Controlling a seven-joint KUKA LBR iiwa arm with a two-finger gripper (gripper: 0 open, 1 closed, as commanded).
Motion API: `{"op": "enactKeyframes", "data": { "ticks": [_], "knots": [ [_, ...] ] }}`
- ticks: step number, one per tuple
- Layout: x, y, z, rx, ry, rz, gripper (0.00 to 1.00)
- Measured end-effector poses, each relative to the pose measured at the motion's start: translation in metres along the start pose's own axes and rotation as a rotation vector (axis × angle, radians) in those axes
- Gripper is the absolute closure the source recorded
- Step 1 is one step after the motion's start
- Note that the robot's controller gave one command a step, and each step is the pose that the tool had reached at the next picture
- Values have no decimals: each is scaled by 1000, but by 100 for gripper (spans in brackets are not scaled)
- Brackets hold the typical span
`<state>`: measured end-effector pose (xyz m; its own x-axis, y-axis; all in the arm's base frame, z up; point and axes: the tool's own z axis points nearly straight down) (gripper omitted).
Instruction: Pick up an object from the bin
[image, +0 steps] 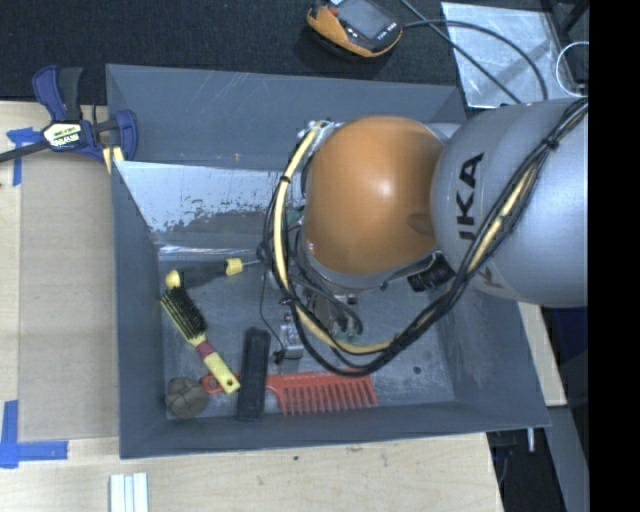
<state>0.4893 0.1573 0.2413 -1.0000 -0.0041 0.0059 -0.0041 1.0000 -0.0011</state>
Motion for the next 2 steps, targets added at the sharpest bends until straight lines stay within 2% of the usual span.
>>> {"op": "enactKeyframes", "data": {
  "ticks": [1, 2],
  "knots": [
    [-2, -1, -5, -2, -9, 4, 0],
    [-2, -94, 31, 0, -3, 11, 0]
  ]
}}
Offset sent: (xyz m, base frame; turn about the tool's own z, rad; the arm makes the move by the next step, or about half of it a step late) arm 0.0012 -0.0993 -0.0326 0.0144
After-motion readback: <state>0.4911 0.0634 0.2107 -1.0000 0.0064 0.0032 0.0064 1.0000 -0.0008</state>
